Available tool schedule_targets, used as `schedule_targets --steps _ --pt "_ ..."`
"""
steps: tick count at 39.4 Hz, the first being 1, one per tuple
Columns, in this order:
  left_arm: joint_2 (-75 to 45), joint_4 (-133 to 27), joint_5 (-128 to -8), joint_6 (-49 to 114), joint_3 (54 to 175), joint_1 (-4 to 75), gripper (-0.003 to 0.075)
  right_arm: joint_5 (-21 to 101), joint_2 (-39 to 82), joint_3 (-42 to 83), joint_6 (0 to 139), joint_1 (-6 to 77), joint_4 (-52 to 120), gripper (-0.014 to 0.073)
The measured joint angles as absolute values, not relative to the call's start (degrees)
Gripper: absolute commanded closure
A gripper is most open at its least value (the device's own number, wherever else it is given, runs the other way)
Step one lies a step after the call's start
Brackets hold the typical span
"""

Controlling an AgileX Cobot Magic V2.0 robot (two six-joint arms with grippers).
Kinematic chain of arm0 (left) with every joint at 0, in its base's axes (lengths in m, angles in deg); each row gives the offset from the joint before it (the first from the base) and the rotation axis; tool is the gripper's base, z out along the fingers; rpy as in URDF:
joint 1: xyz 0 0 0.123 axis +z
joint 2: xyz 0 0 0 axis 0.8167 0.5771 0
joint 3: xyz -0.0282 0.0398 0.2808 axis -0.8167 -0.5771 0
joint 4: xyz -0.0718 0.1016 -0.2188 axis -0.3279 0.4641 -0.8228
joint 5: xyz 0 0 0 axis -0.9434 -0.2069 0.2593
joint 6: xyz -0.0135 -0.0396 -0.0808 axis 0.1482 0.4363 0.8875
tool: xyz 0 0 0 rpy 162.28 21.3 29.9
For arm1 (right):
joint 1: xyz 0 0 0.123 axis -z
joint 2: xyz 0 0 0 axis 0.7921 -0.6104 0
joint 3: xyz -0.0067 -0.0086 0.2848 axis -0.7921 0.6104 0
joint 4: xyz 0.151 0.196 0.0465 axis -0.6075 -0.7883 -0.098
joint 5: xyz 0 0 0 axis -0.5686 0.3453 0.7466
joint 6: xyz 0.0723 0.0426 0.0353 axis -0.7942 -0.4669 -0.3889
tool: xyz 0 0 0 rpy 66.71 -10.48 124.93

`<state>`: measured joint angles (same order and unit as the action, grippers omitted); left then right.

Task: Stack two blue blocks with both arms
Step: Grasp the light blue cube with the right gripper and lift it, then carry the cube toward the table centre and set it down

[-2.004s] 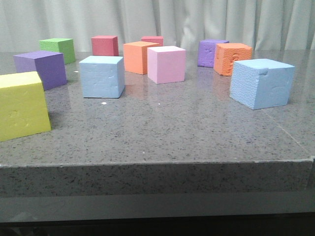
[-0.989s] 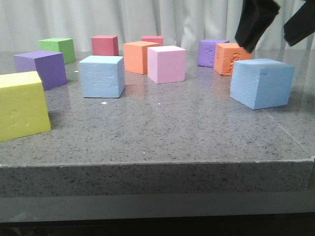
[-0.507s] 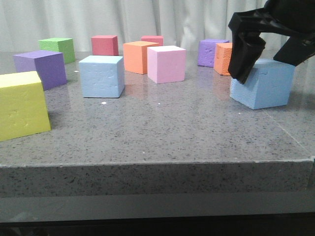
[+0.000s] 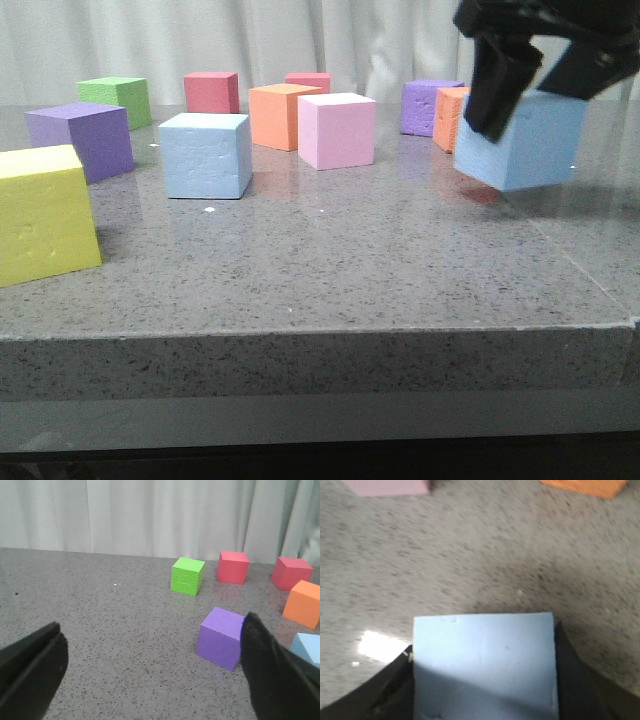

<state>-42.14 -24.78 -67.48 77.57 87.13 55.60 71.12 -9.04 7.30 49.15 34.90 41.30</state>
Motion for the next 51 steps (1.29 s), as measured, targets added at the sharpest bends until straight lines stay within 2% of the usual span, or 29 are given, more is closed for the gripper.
schedule_targets --steps 16,28,31,40,43,51 --pt "-42.14 -24.78 -67.48 77.57 87.13 55.60 0.0042 69.91 -9.15 5.66 49.15 17.24 41.19 0.0204" --pt "-42.14 -24.78 -67.48 77.57 87.13 55.60 0.0042 67.66 -13.77 5.66 49.15 12.90 41.19 0.0195" --pt "-42.14 -24.78 -67.48 77.57 87.13 55.60 0.0042 67.42 -13.98 5.66 49.15 12.76 41.19 0.0162" --pt "-42.14 -24.78 -67.48 77.57 87.13 55.60 0.0042 67.89 -14.11 5.66 49.15 12.76 41.19 -0.0026" --pt "-42.14 -24.78 -67.48 77.57 87.13 55.60 0.0042 68.04 -14.39 5.66 49.15 12.76 41.19 -0.0051" --pt "-42.14 -24.78 -67.48 77.57 87.13 55.60 0.0042 68.24 -14.51 5.13 49.15 12.76 41.19 -0.0052"
